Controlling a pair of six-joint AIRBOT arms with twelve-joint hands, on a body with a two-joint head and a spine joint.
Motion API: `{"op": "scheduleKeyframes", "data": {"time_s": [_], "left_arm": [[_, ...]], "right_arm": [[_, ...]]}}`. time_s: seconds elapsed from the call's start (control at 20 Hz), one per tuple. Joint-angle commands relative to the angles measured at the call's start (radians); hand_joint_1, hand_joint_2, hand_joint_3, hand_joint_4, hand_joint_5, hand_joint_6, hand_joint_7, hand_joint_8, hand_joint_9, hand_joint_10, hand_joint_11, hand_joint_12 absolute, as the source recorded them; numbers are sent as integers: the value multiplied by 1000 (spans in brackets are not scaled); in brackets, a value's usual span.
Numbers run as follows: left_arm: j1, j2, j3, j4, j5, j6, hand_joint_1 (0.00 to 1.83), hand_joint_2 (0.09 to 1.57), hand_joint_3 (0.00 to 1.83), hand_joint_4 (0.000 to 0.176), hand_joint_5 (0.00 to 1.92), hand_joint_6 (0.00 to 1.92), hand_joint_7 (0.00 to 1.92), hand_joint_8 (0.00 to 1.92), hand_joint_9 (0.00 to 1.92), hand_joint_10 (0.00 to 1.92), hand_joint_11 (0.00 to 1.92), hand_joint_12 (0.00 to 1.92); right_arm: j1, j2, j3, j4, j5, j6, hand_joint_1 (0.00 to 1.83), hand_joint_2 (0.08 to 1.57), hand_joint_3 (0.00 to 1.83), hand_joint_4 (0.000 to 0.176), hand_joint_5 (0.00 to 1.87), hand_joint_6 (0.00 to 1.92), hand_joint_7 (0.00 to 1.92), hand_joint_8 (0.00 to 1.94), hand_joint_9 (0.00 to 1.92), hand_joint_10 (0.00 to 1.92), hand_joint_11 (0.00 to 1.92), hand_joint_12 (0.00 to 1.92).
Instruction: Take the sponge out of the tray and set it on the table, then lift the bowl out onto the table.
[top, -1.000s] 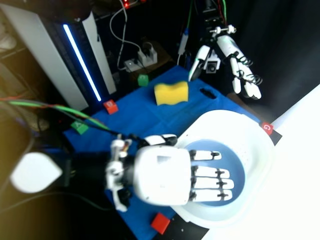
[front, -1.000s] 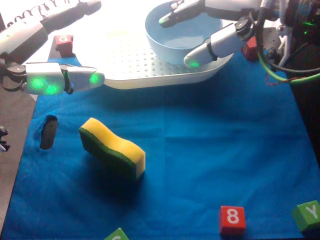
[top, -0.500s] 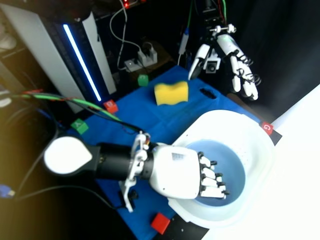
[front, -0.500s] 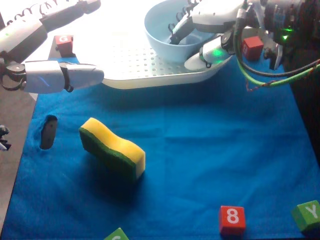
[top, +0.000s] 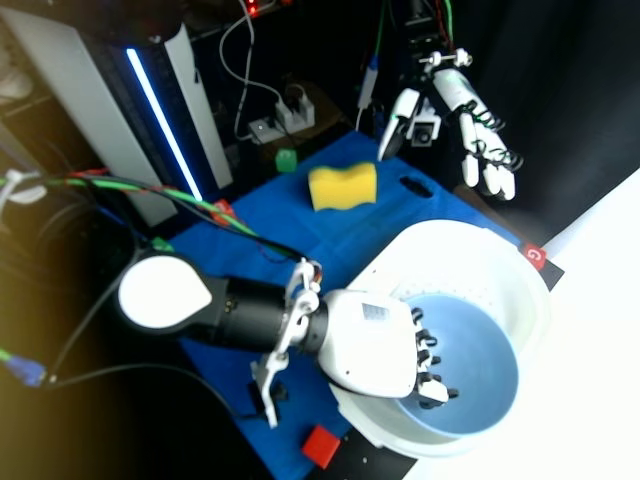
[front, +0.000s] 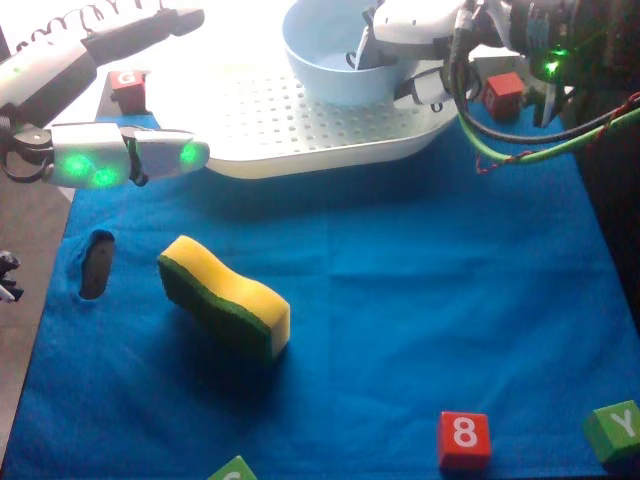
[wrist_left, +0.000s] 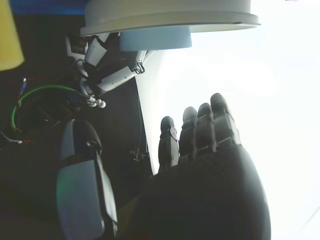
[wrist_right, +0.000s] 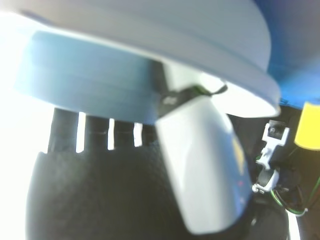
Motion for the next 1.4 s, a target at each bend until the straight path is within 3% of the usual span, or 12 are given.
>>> {"op": "scheduleKeyframes", "data": {"time_s": [0.0, 0.1, 0.15, 0.2, 0.3, 0.4, 0.6, 0.8, 1.1, 1.15, 1.25, 1.35], "left_arm": [[-11, -3, 7, -16, -124, -12, 630, 961, 0, 111, 258, 0, 160, 2, 63, 1, 0, 284], [-10, -3, 7, -16, -125, -12, 617, 974, 3, 108, 237, 1, 161, 1, 64, 0, 0, 245], [-10, -3, 7, -16, -128, -14, 626, 975, 3, 107, 231, 0, 158, 0, 65, 0, 0, 241], [-10, -3, 7, -16, -129, -15, 640, 972, 1, 108, 236, 2, 157, 0, 64, 0, 0, 238], [-10, -3, 6, -17, -129, -16, 631, 975, 1, 112, 242, 3, 161, 1, 68, 2, 0, 253], [-10, -3, 5, -18, -129, -17, 645, 973, 0, 115, 258, 3, 183, 3, 73, 1, 0, 221], [-7, -3, 3, -20, -132, -17, 607, 989, 2, 101, 250, 4, 188, 1, 75, 2, 0, 136], [-6, -3, 0, -23, -134, -17, 607, 991, 1, 101, 256, 2, 198, 1, 89, 5, 20, 122], [-6, -3, -3, -24, -140, -18, 596, 994, 0, 104, 243, 0, 201, 0, 108, 2, 0, 261], [-6, -3, -3, -25, -140, -18, 602, 995, 0, 105, 250, 1, 207, 1, 114, 2, 0, 301], [-6, -4, -4, -26, -140, -18, 578, 1004, 1, 108, 250, 0, 195, 0, 99, 3, 0, 297], [-6, -4, -5, -26, -143, -18, 568, 998, 0, 105, 238, 0, 179, 2, 79, 3, 0, 233]], "right_arm": [[15, -1, -2, 25, 20, -3, 1583, 1128, 16, 0, 1288, 174, 978, 1013, 813, 1221, 580, 1572], [15, -1, -4, 25, 30, -3, 1734, 1093, 0, 0, 1389, 439, 1196, 887, 868, 1277, 644, 1629], [15, -1, -5, 31, 39, -3, 1717, 767, 897, 0, 1212, 1590, 1197, 1730, 777, 1792, 953, 1863], [15, -1, -6, 42, 51, -3, 1750, 826, 919, 0, 1254, 1855, 1318, 1899, 1202, 1895, 1184, 1909], [15, -1, -5, 77, 91, -3, 1648, 957, 862, 0, 1276, 1918, 1421, 1939, 1521, 1920, 1518, 1921], [15, 1, -5, 139, 153, -3, 1408, 651, 1416, 0, 1208, 1921, 941, 1941, 1533, 1921, 1536, 1921], [15, 24, -8, 245, 265, -3, 1644, 334, 1819, 0, 1233, 1921, 1146, 1877, 1257, 1921, 1550, 1921], [15, 64, -39, 323, 341, -3, 1380, 645, 1451, 0, 1198, 1921, 924, 1941, 1321, 1921, 1299, 1921], [15, 66, -40, 324, 340, -3, 1607, 442, 1643, 0, 1148, 1906, 1033, 1913, 1080, 1921, 1258, 1921], [15, 66, -40, 324, 340, -3, 1438, 596, 1495, 0, 1136, 1814, 950, 1935, 1240, 1921, 1289, 1921], [15, 66, -40, 324, 336, -3, 1541, 1130, 591, 0, 1023, 1322, 1073, 1644, 1147, 1850, 1198, 1921], [15, 66, -40, 319, 324, -3, 1341, 1175, 53, 0, 804, 1081, 855, 1311, 864, 1480, 871, 1541]]}}
